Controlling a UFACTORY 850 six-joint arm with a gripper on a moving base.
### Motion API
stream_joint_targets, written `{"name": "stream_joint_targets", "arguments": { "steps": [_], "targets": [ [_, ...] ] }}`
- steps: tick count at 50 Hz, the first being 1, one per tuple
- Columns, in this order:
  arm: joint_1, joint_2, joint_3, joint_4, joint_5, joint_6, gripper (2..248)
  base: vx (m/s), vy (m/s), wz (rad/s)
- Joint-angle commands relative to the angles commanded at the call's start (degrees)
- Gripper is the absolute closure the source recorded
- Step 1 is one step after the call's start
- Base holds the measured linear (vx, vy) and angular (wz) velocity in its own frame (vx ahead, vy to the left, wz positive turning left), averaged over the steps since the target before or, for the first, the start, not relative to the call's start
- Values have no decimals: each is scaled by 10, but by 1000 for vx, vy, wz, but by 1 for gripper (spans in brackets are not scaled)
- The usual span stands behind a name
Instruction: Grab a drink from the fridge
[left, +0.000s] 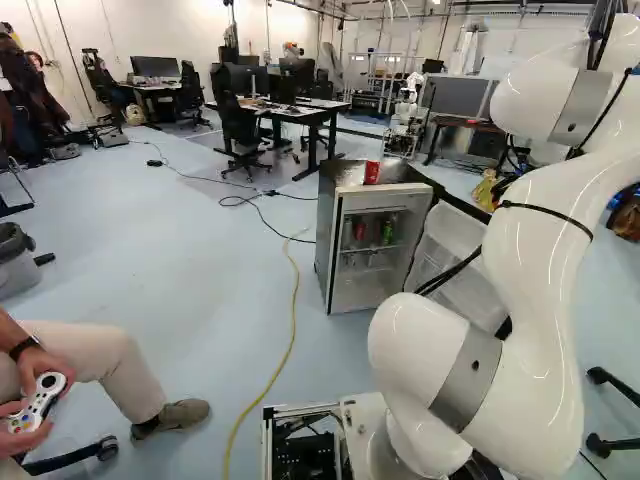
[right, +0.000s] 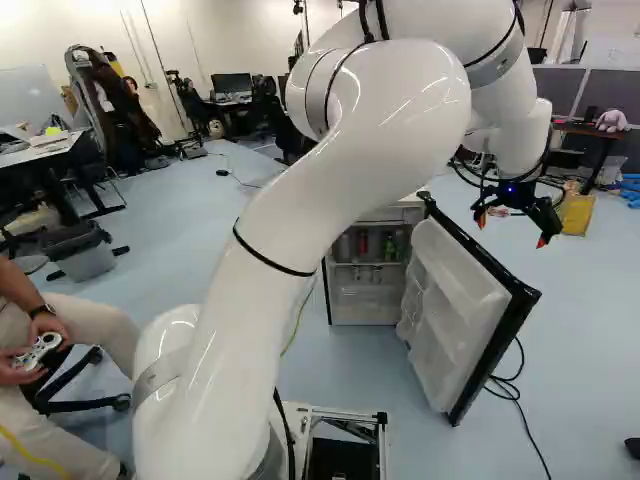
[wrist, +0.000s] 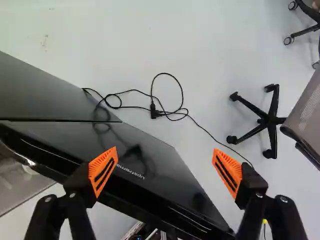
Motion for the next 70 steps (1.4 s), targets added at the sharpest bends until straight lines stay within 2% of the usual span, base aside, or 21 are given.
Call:
{"name": "stream_joint_targets", "arguments": {
  "steps": [28, 70],
  "targets": [
    [0, -29, -9, 0, 0, 0, 3, 0, 0, 0],
    [-3, -8, 23, 0, 0, 0, 3, 0, 0, 0]
  ]
}}
